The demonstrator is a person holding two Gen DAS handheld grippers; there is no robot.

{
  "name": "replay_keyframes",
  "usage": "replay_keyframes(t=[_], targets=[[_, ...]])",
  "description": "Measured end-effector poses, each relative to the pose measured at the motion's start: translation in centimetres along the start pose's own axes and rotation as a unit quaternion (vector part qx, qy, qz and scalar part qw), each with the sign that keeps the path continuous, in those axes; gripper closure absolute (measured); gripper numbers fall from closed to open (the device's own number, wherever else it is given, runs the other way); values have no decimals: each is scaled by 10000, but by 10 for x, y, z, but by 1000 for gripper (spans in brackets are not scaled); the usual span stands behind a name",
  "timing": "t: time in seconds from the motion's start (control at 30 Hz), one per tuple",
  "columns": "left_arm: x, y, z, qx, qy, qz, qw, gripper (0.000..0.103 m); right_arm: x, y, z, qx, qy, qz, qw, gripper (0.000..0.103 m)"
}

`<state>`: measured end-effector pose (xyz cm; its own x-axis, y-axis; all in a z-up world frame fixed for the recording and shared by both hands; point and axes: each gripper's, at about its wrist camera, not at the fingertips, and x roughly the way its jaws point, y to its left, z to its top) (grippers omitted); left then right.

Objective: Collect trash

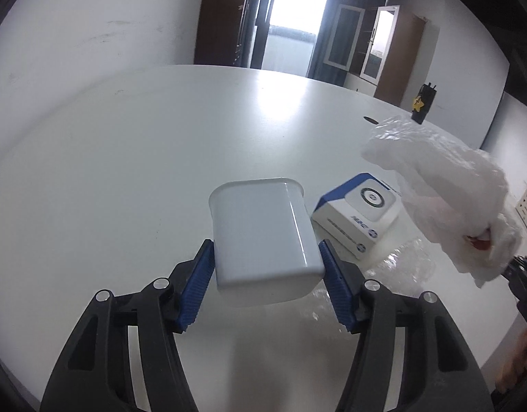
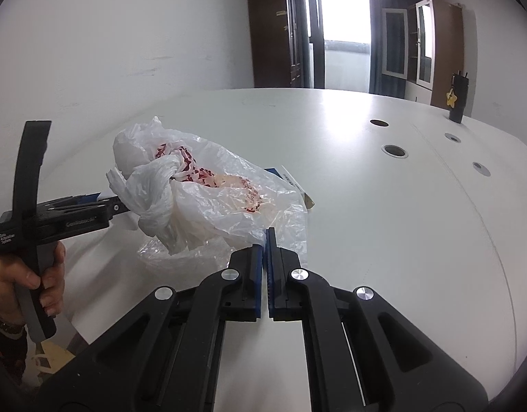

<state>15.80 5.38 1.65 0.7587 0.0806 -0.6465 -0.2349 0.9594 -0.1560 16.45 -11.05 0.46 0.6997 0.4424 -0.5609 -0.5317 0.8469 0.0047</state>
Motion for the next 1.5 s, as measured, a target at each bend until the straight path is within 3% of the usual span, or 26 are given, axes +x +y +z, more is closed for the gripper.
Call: replay_keyframes(t=[0.37,0.6,0.8,1.13,1.5], targets=[[-86,-8,-44,243,-442,-190,9985,42,-64,11,-35,215,-326,204,9990,101],[-124,-17,-81,328,-532,-302,9976,42,-114,18,-80,259,-410,329,9983,101],[-139,-16,-108,406,-453,-493,9969,42,-136,23,-114,182,-314,266,9990,101],[-147,3,-167,527,-107,-428,9976,42,-150,37,-160,80,39,422,9991,101],[-137,8,-201,574,201,-454,9971,42,-138,57,-195,-32,493,556,9972,101]])
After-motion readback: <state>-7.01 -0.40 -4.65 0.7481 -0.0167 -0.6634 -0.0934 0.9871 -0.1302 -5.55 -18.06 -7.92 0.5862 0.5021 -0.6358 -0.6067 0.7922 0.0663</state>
